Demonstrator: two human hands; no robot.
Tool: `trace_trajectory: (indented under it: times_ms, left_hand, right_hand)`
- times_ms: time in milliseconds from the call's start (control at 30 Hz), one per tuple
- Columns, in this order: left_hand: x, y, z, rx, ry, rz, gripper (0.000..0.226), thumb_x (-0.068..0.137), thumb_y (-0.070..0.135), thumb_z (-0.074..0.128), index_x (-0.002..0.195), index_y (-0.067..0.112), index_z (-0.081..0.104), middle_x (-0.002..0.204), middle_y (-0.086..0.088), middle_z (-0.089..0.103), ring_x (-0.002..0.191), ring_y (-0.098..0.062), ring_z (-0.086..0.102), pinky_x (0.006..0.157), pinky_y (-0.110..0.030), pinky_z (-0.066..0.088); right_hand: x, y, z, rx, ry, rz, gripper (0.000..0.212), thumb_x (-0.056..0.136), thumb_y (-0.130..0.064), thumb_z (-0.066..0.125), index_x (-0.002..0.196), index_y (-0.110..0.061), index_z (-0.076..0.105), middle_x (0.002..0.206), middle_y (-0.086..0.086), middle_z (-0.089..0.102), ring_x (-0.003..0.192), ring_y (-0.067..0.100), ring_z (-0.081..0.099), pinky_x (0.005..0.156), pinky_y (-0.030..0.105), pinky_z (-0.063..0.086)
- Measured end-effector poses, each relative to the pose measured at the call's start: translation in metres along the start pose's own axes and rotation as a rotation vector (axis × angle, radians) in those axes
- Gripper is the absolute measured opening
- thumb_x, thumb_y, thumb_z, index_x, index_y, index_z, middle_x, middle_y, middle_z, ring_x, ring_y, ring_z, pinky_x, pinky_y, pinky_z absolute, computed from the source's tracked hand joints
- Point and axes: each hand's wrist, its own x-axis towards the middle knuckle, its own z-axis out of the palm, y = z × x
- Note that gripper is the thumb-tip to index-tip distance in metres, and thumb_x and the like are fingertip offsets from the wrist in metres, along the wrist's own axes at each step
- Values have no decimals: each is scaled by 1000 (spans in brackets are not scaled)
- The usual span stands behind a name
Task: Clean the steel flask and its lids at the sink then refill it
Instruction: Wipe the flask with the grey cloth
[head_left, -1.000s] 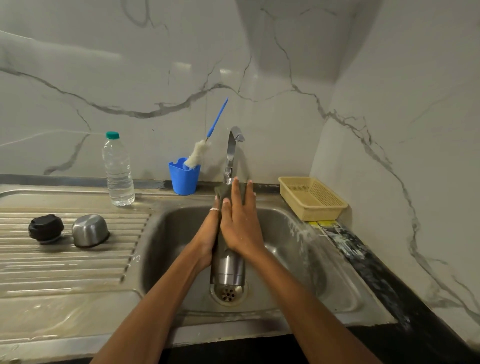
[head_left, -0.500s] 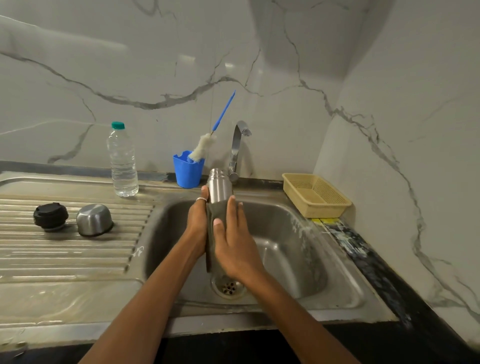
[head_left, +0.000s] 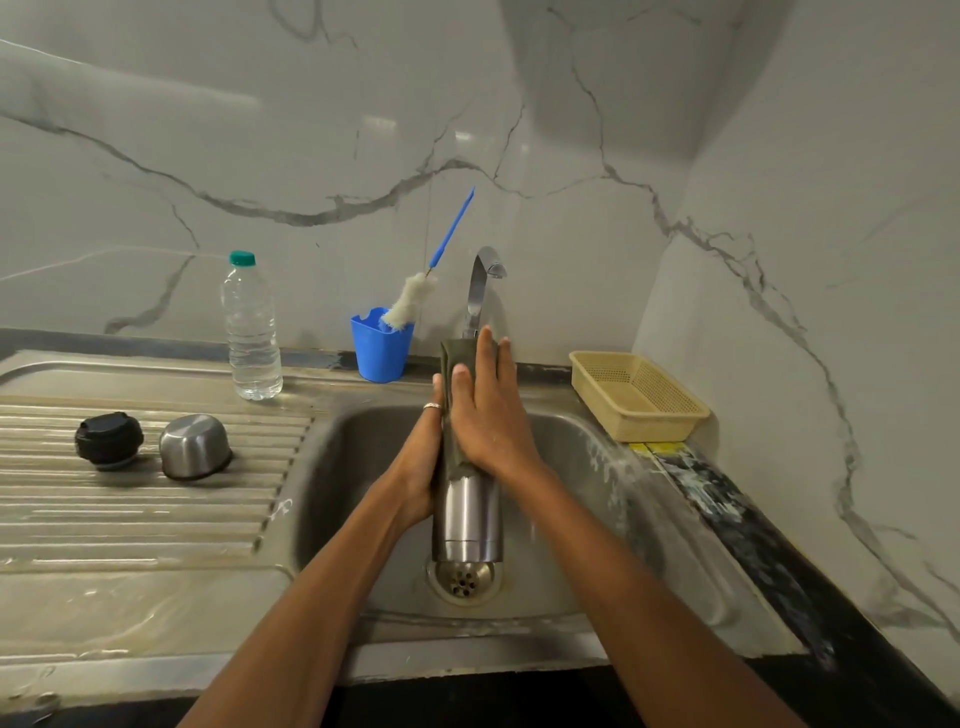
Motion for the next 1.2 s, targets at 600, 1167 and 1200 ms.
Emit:
trace_trajectory:
  times_ms: [600, 1167, 1200]
  left_hand:
    - [9, 4, -17, -161, 316, 129, 60, 98, 63, 48, 124, 10, 58, 92, -14, 74, 75, -21, 74, 66, -35, 58]
    - [2, -2, 6, -104, 100, 30, 62, 102, 59, 42, 127, 7, 67, 106, -17, 75, 85, -27, 75, 70, -38, 60]
    - [3, -2, 3, -84, 135, 43, 61, 102, 58, 43, 126, 7, 68, 107, -18, 75, 87, -27, 75, 73, -39, 59]
  right_hand:
    - [-90, 26, 17, -110, -230, -52, 67, 109, -48, 27, 157, -38, -18, 166, -11, -25, 156, 16, -13, 127, 44, 13]
    - [-8, 1, -4, 82, -63, 60, 63, 109, -46, 27, 162, -32, -4, 171, -5, -3, 157, 12, 2, 125, 36, 10]
    - [-14, 3, -1, 138, -64, 92, 64, 109, -47, 28, 162, -32, -3, 171, -4, 4, 156, 14, 9, 126, 37, 14]
